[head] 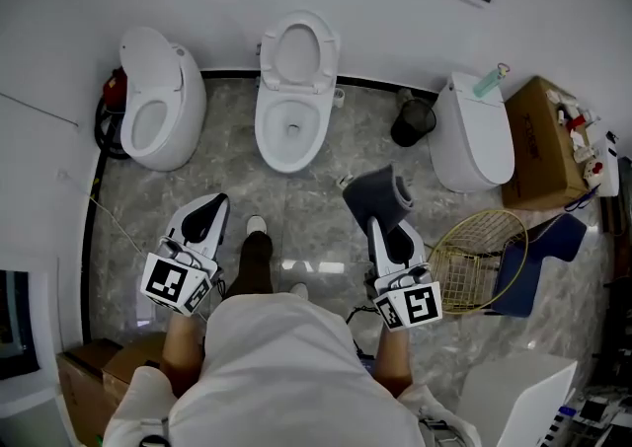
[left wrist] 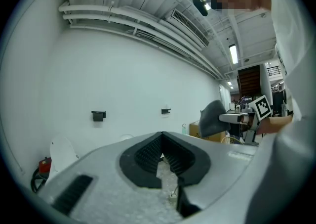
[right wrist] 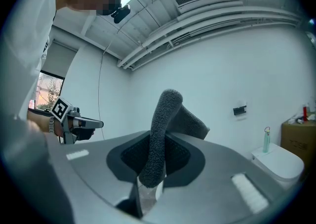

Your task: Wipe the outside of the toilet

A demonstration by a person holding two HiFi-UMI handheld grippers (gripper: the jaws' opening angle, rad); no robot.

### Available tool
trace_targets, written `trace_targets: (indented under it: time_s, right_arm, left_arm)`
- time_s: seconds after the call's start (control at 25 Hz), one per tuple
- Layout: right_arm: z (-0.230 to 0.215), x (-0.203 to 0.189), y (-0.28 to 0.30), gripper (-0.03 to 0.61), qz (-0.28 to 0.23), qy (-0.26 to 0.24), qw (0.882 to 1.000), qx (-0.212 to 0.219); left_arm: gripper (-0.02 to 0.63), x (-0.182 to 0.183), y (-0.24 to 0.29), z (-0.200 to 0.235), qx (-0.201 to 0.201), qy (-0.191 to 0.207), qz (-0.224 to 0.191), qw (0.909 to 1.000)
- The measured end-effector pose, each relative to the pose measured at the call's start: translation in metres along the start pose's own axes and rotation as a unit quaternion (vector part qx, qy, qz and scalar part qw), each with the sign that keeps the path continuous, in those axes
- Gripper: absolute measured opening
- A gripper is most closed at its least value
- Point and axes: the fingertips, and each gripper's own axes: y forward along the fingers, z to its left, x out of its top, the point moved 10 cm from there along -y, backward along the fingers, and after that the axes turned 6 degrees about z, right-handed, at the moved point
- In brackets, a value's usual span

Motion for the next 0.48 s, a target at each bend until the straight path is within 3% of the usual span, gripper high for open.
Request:
trace_targets:
  time_s: [0.24,0.48]
  right_arm:
    - [-0.008,0.000,0.043,0.064,0.013,0.001,1.000,-0.013]
    - [-0.009,0.000,0.124,0.064,0.039,-0.001,0.999,-0.023]
  left_arm:
    - [-0.004,-0.004,0.043,0.043,-0.022,-0.014,0.002,0.9997]
    - [-0.004,-0.021,0.090,0.116,-0.041,-0.043,0.005,0.9982]
